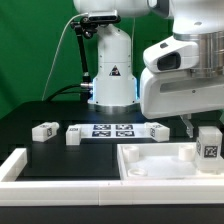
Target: Assemble one leg
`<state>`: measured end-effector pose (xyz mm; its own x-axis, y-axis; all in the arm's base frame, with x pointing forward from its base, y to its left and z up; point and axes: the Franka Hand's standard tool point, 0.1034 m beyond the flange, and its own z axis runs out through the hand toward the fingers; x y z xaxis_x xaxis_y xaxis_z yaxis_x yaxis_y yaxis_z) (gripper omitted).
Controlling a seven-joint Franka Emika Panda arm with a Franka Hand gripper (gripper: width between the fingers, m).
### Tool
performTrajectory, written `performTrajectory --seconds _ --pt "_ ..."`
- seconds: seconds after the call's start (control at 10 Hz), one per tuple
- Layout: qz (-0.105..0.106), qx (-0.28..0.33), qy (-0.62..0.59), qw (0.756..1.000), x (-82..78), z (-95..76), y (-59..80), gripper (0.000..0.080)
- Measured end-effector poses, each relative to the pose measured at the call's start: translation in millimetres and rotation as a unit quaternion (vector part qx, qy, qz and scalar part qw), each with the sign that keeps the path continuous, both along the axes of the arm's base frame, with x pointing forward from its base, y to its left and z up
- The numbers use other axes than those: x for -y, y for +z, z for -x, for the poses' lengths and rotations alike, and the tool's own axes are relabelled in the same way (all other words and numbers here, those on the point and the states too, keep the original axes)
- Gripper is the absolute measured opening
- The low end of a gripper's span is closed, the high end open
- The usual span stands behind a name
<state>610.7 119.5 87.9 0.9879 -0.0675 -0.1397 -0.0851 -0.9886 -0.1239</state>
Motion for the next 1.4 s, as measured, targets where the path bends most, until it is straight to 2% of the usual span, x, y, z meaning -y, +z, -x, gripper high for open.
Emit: performTrajectory --seconds 0.2,0.5,0.6,0.8,0.9,1.0,1.1,1.2,1.3,1.4 --pt "0.006 -0.009 -0.118 0.993 -3.1 -0.2 -0.2 0.0298" --pt "0.021 -0.021 -0.297 0.955 -10.4 -0.9 -0.6 0.0298" --pt "0.025 -0.032 -0.352 0.935 -13.5 0.6 -1.4 0.0298" --pt "0.023 -0.044 -0.390 0.919 -14.3 0.9 -1.3 0.0298" --pt "0.023 -0.047 -0.405 0.913 -16.1 1.0 -1.2 0.0391" --pt "0.023 -0.047 -0.404 0.913 -17.2 1.2 -1.2 0.0391" --pt "0.022 -0.047 -0.399 0.915 -17.3 1.3 -1.2 0.0568" --pt "0.020 -0.044 -0.369 0.928 -17.6 2.0 -1.1 0.0568" --pt "0.020 -0.047 -0.346 0.937 -18.7 2.5 -0.7 0.0633" --pt "0.014 -0.040 -0.301 0.953 -18.4 0.6 0.0 0.0633"
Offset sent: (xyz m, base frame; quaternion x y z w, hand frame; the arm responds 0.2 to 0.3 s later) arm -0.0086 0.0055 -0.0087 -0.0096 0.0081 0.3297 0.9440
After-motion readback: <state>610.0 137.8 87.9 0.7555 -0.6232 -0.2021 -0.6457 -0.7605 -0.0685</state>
